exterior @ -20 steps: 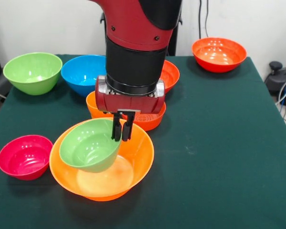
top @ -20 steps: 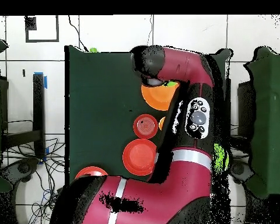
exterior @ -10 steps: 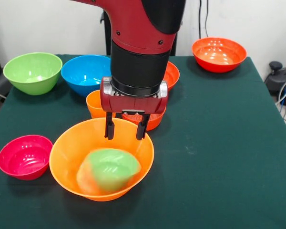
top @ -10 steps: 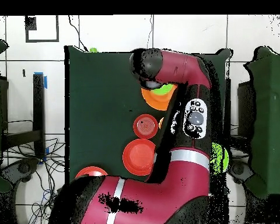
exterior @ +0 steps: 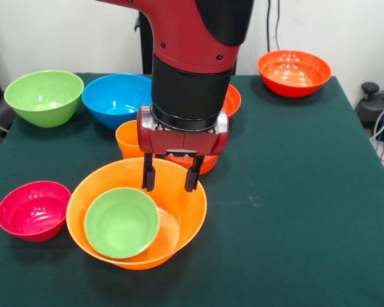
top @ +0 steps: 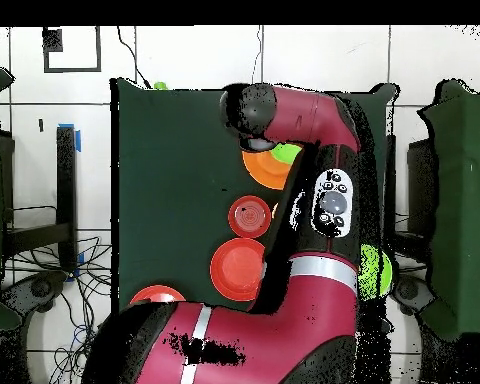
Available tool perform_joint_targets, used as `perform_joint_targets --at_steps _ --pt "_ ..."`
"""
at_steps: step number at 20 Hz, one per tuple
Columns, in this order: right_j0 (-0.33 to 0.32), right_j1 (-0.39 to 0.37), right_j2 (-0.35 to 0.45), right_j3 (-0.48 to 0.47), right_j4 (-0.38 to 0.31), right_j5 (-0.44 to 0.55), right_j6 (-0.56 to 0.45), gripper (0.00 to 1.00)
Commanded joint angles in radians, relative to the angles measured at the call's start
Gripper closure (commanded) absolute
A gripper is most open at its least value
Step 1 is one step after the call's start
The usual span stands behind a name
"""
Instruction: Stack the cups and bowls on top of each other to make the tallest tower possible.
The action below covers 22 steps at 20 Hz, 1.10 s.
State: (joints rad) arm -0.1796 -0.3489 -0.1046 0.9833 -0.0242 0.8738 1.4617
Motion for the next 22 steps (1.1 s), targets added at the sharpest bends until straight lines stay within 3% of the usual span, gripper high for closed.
perform_joint_targets --at_steps 1,19,22 --pt "0.021 0.045 0.102 0.091 -0.058 -0.043 -0.014 0.00" --pt "0.031 0.046 0.089 0.068 -0.057 -0.023 0.002 0.00" --pt "0.040 0.006 0.079 0.098 -0.052 0.003 0.007 0.00"
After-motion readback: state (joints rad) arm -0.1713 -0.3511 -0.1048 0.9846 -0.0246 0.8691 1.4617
